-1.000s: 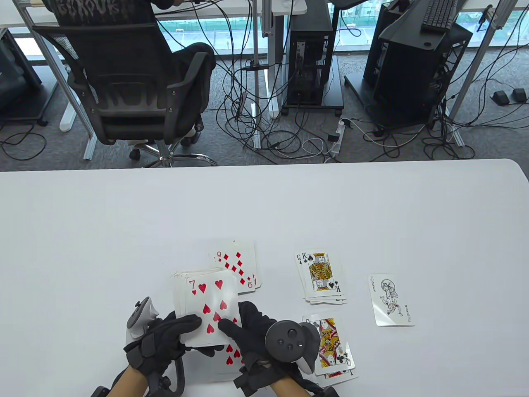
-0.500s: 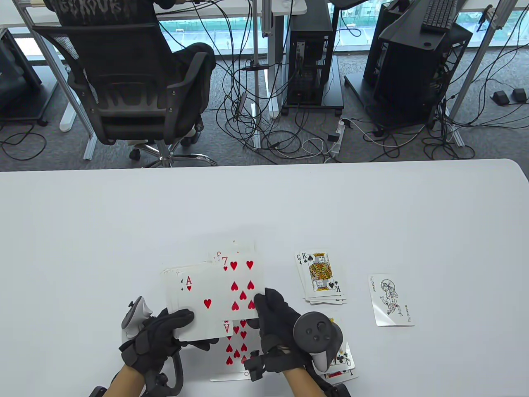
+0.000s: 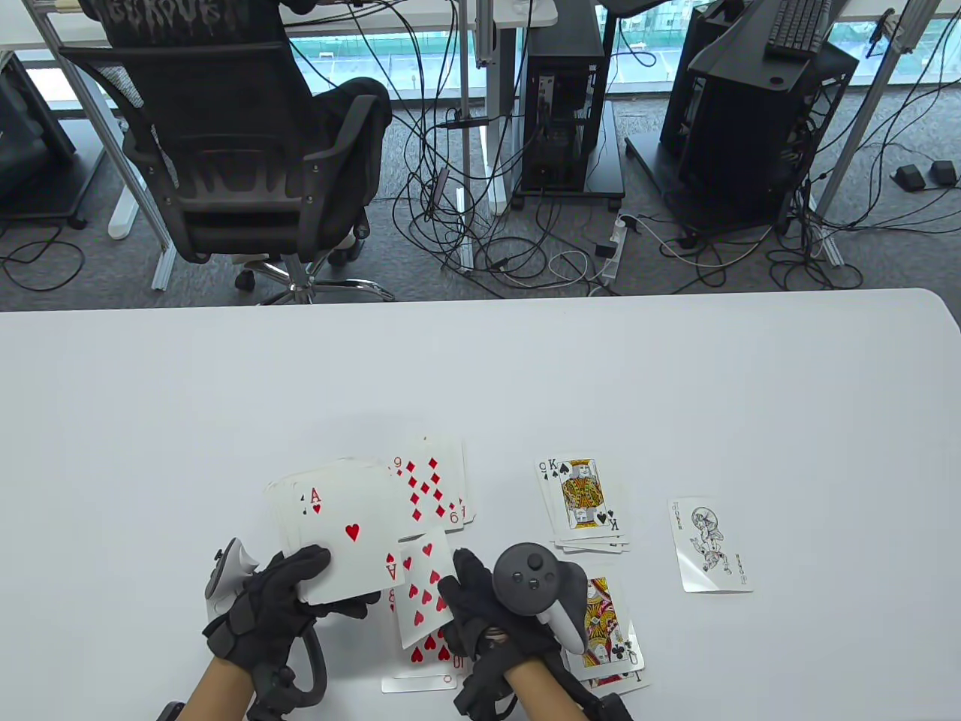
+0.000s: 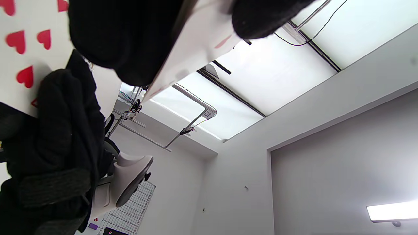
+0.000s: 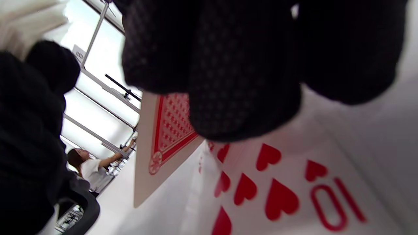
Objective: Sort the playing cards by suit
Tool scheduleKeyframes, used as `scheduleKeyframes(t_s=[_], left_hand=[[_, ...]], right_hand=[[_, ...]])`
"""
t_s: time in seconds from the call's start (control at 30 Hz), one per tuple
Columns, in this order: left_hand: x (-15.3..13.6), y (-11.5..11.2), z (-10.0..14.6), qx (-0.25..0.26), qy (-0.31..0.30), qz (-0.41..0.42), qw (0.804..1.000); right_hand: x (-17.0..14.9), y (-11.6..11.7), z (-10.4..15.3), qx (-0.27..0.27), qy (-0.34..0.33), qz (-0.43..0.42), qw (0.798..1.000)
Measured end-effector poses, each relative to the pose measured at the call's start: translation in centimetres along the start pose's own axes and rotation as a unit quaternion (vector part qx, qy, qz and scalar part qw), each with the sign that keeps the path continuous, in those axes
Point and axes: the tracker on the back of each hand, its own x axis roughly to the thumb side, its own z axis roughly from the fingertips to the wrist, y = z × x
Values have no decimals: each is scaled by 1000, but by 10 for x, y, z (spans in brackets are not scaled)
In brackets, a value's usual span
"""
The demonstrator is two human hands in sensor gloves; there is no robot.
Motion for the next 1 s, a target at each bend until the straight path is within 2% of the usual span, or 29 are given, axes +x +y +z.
scheduleKeyframes(t_s=[0.1, 0.3, 0.43, 0.6, 0.77, 0.83, 0.93, 0.97, 1.0], left_hand=[[-1, 0, 0, 0, 4, 0, 1000], [0, -1, 0, 1, 6, 0, 1000], [-1, -1, 0, 1, 9, -1, 1000], [-2, -1, 0, 1, 13, -2, 1000], [-2, -1, 0, 0, 17, -3, 1000], [-2, -1, 0, -1, 19, -6, 1000], [-3, -1, 0, -4, 23, -11, 1000], [-4, -2, -1, -6, 27, -14, 1000], [-4, -2, -1, -7, 29, -16, 999]], right_hand=[[5, 10, 0, 50, 27, 81, 995], [8, 31, -2, 116, 68, 232, 963], [12, 41, -4, 138, 70, 295, 943], [16, 43, -4, 136, 69, 340, 928], [16, 36, -4, 138, 76, 324, 933], [19, 27, -4, 129, 67, 294, 945], [25, 11, -1, 57, 27, 258, 964], [27, 3, 2, 7, -3, 232, 973], [28, -1, 3, -18, -21, 213, 977]])
